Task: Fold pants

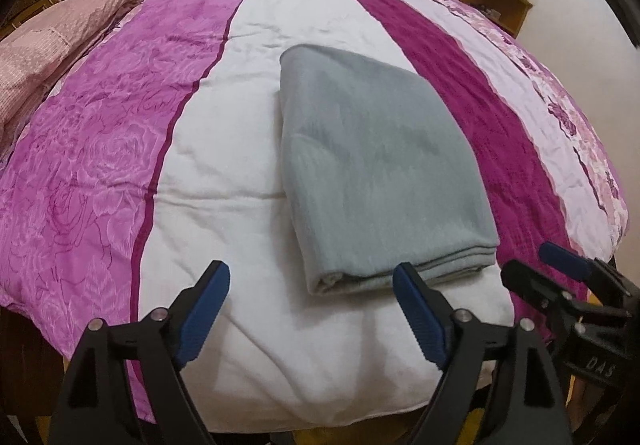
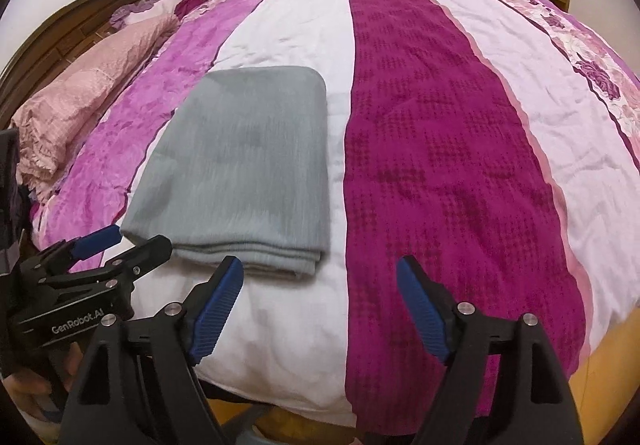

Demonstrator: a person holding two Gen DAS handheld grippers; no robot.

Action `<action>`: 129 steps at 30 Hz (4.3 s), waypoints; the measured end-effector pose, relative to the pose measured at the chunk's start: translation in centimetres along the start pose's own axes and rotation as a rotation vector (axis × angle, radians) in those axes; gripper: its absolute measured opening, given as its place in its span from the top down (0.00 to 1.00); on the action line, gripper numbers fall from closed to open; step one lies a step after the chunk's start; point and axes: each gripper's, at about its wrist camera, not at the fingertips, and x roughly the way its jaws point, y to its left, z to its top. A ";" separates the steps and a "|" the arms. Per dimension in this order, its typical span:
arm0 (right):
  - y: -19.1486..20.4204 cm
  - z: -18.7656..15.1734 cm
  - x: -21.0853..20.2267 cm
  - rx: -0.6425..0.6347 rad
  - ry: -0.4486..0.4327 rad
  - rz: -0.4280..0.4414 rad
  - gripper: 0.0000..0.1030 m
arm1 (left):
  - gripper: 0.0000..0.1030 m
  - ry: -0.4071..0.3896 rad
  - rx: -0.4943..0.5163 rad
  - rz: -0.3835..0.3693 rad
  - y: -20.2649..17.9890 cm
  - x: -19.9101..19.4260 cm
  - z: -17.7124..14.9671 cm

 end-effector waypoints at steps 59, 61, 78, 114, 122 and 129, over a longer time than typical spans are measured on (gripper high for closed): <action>-0.2 -1.6 3.1 0.016 0.070 -0.017 0.28 | 0.16 0.062 0.005 0.026 -0.6 2.2 -1.7; -0.2 -1.6 3.1 0.015 0.071 -0.018 0.28 | 0.16 0.062 0.006 0.027 -0.7 2.2 -1.7; -0.2 -1.6 3.1 0.015 0.070 -0.018 0.28 | 0.16 0.070 0.000 0.026 -0.6 2.3 -1.7; 0.5 -1.7 2.6 0.016 0.064 -0.013 0.28 | 0.16 0.066 0.005 0.051 -0.7 1.9 -1.6; 0.5 -1.5 2.5 0.011 0.063 -0.014 0.28 | 0.16 0.057 0.012 0.064 -0.9 1.7 -1.3; 0.5 -1.3 2.5 0.009 0.061 -0.015 0.28 | 0.16 0.056 0.011 0.066 -0.9 1.6 -1.3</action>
